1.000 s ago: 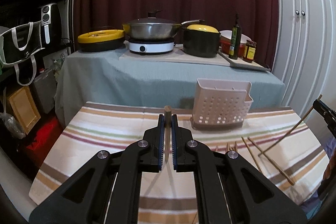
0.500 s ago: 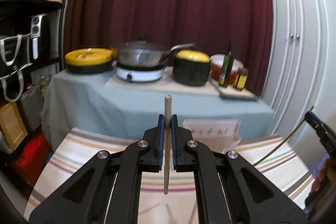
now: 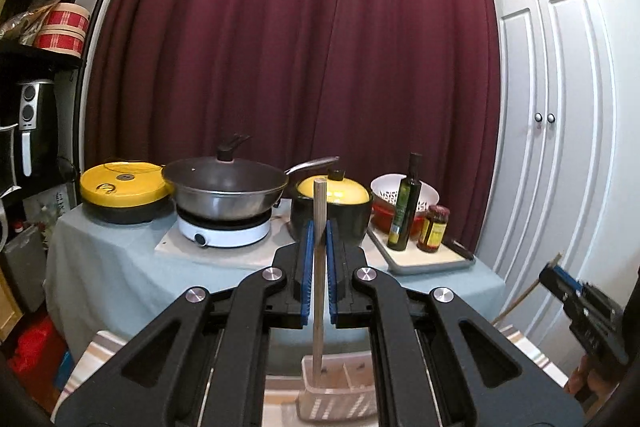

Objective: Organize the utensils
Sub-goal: 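Carry the chopsticks upright over the white caddy with both grippers, then open both grippers to drop the chopsticks into the white caddy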

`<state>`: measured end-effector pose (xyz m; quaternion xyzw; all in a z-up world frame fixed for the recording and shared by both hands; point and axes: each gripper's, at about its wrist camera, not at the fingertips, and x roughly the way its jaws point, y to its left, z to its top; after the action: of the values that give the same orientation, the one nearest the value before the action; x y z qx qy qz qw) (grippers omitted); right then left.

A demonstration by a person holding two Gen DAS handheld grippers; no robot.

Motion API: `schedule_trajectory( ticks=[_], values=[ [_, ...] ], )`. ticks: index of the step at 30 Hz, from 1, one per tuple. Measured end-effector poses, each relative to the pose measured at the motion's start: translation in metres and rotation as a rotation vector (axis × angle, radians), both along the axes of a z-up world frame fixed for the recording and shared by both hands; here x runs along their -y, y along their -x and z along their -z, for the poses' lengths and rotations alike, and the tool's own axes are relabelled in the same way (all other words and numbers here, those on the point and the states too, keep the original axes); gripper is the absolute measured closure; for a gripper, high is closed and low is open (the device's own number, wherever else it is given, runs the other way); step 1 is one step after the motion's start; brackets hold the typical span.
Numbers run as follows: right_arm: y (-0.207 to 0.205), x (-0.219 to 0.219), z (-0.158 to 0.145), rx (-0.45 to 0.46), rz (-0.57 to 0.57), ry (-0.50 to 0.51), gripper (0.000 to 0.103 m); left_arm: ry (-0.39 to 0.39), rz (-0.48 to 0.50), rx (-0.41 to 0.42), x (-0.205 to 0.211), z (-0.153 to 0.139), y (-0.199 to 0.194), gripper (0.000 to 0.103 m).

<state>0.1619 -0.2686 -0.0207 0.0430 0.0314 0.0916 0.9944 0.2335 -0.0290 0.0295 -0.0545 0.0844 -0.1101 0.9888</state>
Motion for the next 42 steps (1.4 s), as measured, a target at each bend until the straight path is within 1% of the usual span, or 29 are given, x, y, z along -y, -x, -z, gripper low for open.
schedule_trajectory(
  ticks=[2,5,11,14,20,21,22,23,24,25,26,29,34,39,42],
  values=[
    [-0.006,0.000,0.003,-0.005,0.001,0.003,0.096,-0.003,0.001,-0.007,0.005,0.003,-0.011,0.096],
    [-0.019,0.000,0.015,-0.032,0.003,0.006,0.096,-0.011,0.013,-0.044,0.015,0.019,-0.027,0.096],
    [-0.042,0.003,0.048,-0.111,-0.015,-0.018,0.096,-0.044,0.004,-0.104,0.024,0.065,-0.049,0.096],
    [-0.051,0.002,0.062,-0.145,-0.019,-0.025,0.096,-0.056,-0.004,-0.137,0.026,0.086,-0.057,0.096],
    [-0.060,-0.003,0.080,-0.200,-0.022,-0.021,0.096,-0.080,-0.005,-0.183,0.026,0.112,-0.063,0.096],
    [-0.059,-0.004,0.082,-0.202,-0.017,-0.018,0.094,-0.082,-0.001,-0.186,0.026,0.114,-0.062,0.094],
    [-0.057,-0.005,0.082,-0.202,-0.015,-0.015,0.092,-0.086,0.002,-0.186,0.026,0.116,-0.060,0.090],
    [-0.056,-0.005,0.082,-0.201,-0.011,-0.013,0.081,-0.090,-0.001,-0.184,0.026,0.117,-0.058,0.081],
    [-0.055,-0.004,0.081,-0.198,-0.005,-0.012,0.065,-0.096,-0.006,-0.179,0.025,0.118,-0.055,0.074],
    [-0.050,-0.003,0.080,-0.187,0.009,-0.012,0.058,-0.096,-0.011,-0.170,0.024,0.118,-0.051,0.062],
    [-0.046,-0.002,0.079,-0.177,0.019,-0.010,0.051,-0.093,-0.013,-0.162,0.022,0.118,-0.046,0.054],
    [-0.034,0.001,0.074,-0.169,0.047,-0.001,0.048,-0.093,-0.018,-0.152,0.018,0.117,-0.033,0.043],
    [-0.008,0.010,0.072,-0.165,0.079,-0.011,0.042,-0.105,-0.018,-0.157,0.010,0.121,-0.006,0.035],
    [0.023,0.013,0.075,-0.161,0.108,0.005,0.042,-0.117,-0.020,-0.179,0.001,0.130,0.019,0.034],
    [0.045,0.014,0.087,-0.179,0.116,0.017,0.042,-0.146,-0.032,-0.193,-0.005,0.144,0.042,0.034]
  ],
)
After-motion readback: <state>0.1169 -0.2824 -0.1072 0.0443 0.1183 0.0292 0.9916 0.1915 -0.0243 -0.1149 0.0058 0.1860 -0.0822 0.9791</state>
